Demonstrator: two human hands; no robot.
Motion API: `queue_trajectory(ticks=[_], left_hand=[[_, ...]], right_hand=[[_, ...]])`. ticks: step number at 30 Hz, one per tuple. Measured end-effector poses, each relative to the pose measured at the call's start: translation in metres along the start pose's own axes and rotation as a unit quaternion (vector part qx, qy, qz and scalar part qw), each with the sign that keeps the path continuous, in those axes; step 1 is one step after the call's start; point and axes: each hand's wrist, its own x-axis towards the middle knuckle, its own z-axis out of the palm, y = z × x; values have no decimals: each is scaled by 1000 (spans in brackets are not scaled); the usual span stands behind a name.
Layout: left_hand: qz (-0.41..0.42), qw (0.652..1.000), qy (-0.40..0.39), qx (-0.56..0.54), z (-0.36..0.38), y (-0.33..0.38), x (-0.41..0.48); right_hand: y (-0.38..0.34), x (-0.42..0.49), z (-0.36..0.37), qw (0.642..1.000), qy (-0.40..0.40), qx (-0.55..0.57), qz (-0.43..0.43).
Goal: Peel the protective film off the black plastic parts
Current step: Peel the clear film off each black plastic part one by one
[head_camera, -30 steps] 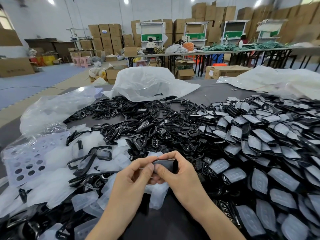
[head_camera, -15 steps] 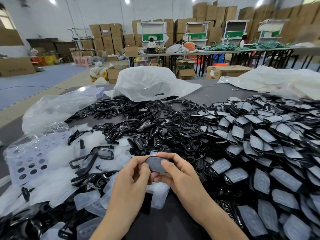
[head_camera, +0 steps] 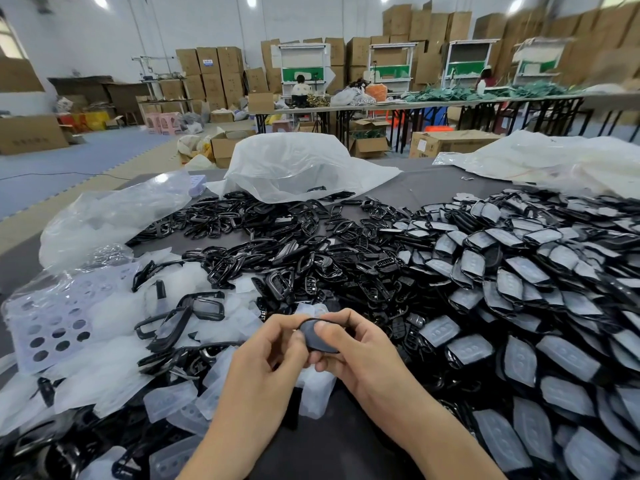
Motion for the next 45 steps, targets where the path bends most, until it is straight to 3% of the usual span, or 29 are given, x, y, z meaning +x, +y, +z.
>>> queue_trajectory(ticks=[10,15,19,23,30,33,37,45], left_hand=[[93,987,-34,129,-2,-6,-4],[129,978,-20,162,-3,-3,-6],[156,968,-9,198,-4,3,-9],[205,932,-66,291,-3,7,-11],[255,907,-164,291,14,10,-20],[236,941,-99,222,13,12,-20],[150,976,6,157,6,7,-17],[-21,1000,18,-2,8,10,-7]], right_hand=[[-3,-5,-6,992,-18,-126,-24],[-4,-6,-1,993,-20,-116,-33],[-6,-4,-1,996,29,-80,-29],[-5,-1,-3,995,73,-59,-37],[-9,-1,-4,994,93,-57,-7],[-10,-1,-3,996,85,-30,-8],[-10,-3,-3,997,67,-31,-13],[-4,-7,3,999,-10,-33,-11]])
